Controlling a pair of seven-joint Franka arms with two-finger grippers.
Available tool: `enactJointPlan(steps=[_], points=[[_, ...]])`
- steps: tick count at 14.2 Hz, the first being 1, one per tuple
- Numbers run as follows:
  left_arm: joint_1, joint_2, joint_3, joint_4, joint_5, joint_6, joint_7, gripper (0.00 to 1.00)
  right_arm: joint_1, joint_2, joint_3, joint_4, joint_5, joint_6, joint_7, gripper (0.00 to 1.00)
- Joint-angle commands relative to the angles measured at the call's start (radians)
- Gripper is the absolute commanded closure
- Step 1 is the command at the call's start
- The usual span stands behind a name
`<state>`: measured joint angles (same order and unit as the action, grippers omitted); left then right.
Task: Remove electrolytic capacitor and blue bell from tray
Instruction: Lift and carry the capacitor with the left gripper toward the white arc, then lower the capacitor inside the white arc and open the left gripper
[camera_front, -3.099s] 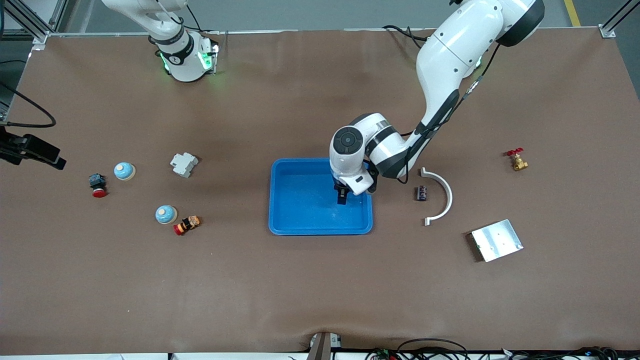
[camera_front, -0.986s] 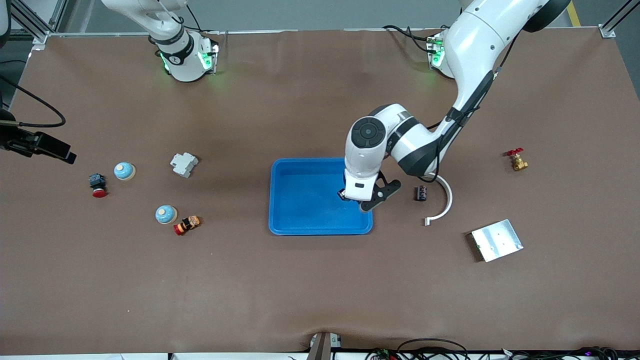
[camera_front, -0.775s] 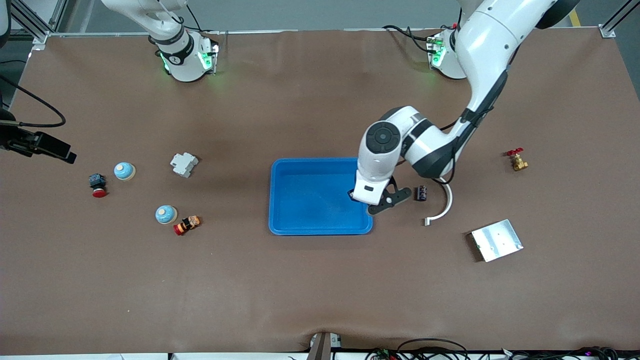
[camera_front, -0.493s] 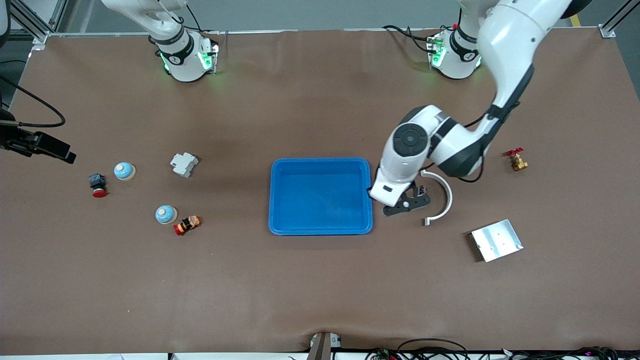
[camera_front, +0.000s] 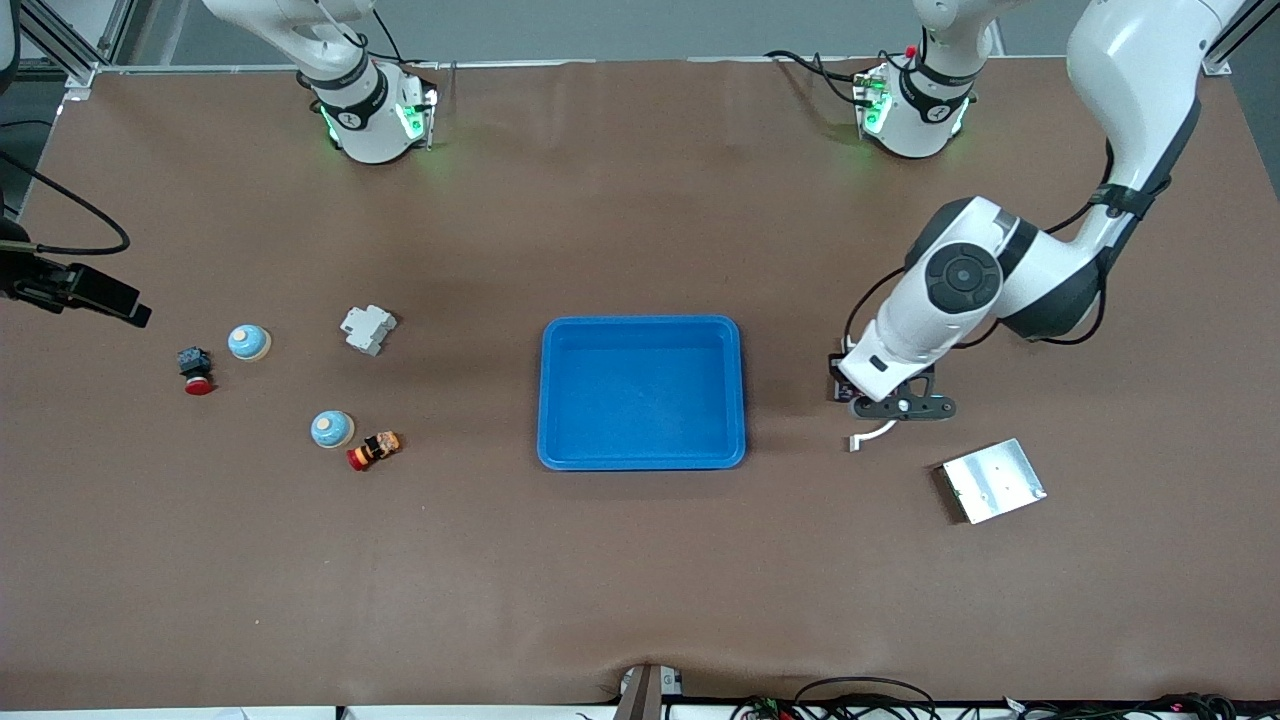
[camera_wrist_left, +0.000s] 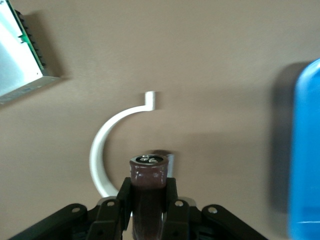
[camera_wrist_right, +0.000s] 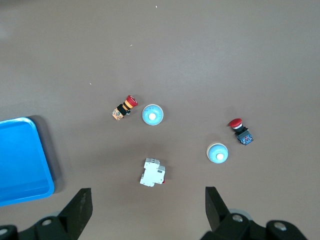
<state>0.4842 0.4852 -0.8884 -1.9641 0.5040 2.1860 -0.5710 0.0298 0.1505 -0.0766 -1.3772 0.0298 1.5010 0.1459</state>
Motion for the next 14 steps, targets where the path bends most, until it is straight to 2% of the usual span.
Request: enactJointPlan(steps=[1, 3, 7, 11, 14], points=[[0.088, -0.039, -0.020, -0.062, 0.040, 0.026, 0.107, 1.00, -0.008, 0.009, 0.004, 0.024, 0.012, -0.018, 0.014, 0.00], [0.147, -0.065, -0.020, -0.142, 0.056, 0.136, 0.144, 1.00, -0.008, 0.007, 0.004, 0.023, 0.012, -0.018, 0.015, 0.00], [0.269, -0.069, -0.020, -0.283, 0.195, 0.349, 0.145, 1.00, -0.010, 0.009, 0.004, 0.024, 0.015, -0.016, 0.015, 0.00], [0.320, -0.066, -0.018, -0.321, 0.249, 0.374, 0.141, 1.00, -0.011, 0.011, 0.004, 0.024, 0.016, -0.016, 0.014, 0.00], [0.321, -0.060, -0.014, -0.337, 0.264, 0.376, 0.141, 1.00, -0.011, 0.011, 0.004, 0.024, 0.016, -0.016, 0.012, 0.00]])
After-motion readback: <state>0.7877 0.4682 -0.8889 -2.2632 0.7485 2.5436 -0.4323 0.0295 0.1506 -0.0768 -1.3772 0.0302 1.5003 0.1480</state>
